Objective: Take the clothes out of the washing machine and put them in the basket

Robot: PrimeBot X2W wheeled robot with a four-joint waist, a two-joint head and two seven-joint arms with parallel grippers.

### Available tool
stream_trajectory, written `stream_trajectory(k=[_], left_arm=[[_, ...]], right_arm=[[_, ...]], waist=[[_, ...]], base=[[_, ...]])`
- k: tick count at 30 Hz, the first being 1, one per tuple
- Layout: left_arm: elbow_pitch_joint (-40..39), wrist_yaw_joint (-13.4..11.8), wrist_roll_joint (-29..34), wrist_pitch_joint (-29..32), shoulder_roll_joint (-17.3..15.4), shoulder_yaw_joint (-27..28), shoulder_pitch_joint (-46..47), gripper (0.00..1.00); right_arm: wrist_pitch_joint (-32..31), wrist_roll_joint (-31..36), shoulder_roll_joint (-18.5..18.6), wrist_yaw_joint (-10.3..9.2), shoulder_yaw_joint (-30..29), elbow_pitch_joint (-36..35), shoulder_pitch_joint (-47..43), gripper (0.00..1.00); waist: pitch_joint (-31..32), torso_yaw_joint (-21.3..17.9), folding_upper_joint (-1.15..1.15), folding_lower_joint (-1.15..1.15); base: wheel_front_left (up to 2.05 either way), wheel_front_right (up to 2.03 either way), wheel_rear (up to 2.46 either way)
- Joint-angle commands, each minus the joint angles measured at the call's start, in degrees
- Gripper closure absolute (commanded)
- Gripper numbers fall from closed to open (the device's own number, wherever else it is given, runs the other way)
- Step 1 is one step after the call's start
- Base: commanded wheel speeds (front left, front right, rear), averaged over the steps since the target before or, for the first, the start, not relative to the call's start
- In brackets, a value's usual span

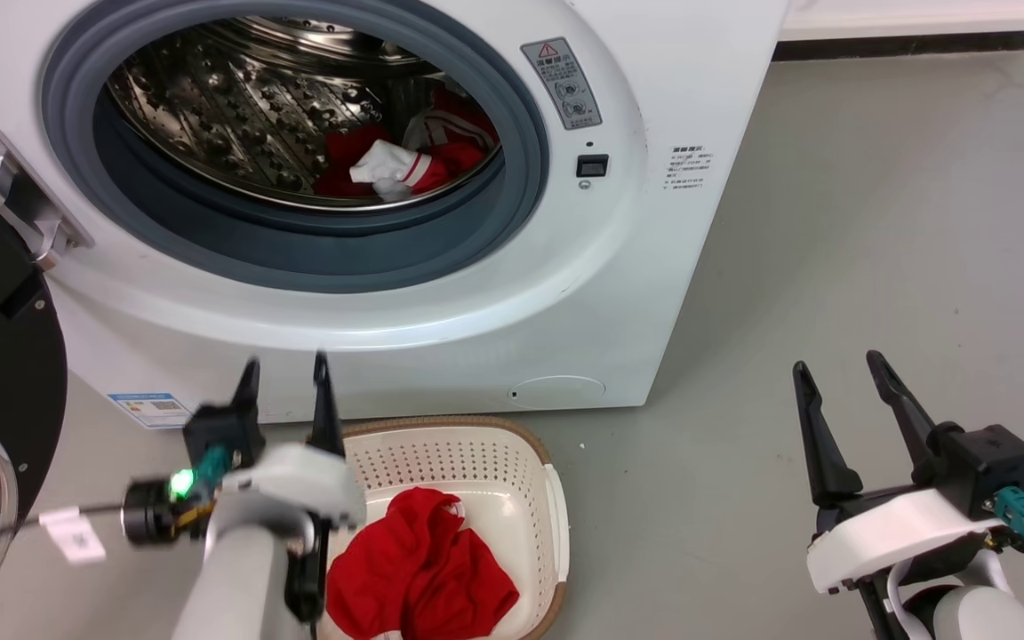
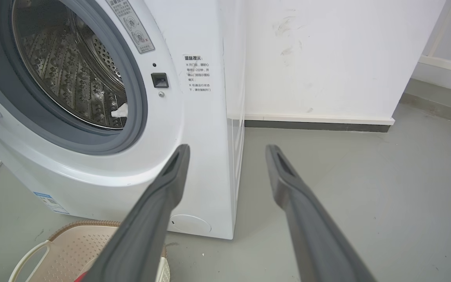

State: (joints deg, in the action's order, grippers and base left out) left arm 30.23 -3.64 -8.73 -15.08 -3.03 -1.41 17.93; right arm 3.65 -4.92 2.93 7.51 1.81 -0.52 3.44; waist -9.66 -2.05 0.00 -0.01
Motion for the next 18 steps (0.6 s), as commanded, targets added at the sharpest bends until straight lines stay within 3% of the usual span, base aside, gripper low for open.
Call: stream_trajectory(k=[1, 10, 18], left_arm=[[-0.2, 0.6, 0.7, -0.1, 0.1, -0.4, 2.6, 0.0], [8.2, 4.4, 3.5, 0.0, -2.0, -3.5, 19.9, 0.0], [18.6, 5.4, 3.7, 4.1, -6.0, -3.3, 32.8, 0.0]], right_arm=[[-0.1, 0.3, -0.1, -0.04, 0.0, -0.6, -0.2, 0.0], [-0.1, -0.5, -0.1, -0.04, 1.3, -0.8, 1.7, 0.0], [1.4, -1.9, -0.1, -0.04, 2.8, 0.2, 3.9, 0.0]], waist=[[-0.4, -0.1, 0.0, 0.01], [-5.2, -2.9, 0.0, 0.01], [-11.4, -7.6, 0.0, 0.01]], base=[[0.0, 0.0, 0.0], [0.0, 0.0, 0.0], [0.0, 0.0, 0.0]])
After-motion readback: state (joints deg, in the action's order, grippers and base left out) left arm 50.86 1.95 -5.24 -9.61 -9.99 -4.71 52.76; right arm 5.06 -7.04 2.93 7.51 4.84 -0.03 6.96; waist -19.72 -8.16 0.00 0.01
